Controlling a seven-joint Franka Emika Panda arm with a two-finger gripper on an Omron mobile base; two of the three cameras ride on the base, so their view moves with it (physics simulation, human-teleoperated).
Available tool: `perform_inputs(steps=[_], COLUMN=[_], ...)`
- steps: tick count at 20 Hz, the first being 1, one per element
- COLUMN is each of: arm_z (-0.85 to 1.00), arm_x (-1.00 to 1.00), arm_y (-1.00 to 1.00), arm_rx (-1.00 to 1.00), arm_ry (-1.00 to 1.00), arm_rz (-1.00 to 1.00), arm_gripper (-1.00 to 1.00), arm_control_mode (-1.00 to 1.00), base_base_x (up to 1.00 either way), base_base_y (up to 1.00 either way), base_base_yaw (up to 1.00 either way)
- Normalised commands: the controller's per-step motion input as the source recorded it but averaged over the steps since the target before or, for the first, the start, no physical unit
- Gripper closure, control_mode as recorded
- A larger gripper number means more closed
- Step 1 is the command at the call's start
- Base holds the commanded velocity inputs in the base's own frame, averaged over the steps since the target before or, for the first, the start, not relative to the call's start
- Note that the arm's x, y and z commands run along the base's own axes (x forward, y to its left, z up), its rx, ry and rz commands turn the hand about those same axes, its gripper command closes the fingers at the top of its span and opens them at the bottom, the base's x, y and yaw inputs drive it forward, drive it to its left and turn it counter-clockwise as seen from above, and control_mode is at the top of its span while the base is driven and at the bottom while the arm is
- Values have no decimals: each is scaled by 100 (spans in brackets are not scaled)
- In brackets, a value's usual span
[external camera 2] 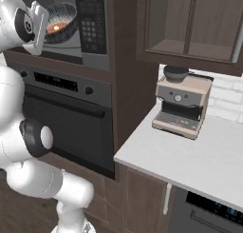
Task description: Open the microwave, place the bowl with waffle inside the microwave, then close the microwave door and turn it on.
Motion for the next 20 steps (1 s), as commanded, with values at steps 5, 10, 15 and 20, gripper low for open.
perform_inputs(steps=[5,10,15,20], arm_z=[-5,-4,-8,-29], arm_x=[58,61,67,55], arm_y=[0,0,0,3], arm_rx=[0,0,0,0], arm_ry=[8,9,9,1], arm_rz=[0,0,0,0], arm_gripper=[100,100,100,100], arm_control_mode=[-100,-100,-100,-100], base_base_x=[0,0,0,0], base_base_y=[0,0,0,0], base_base_yaw=[0,0,0,0])
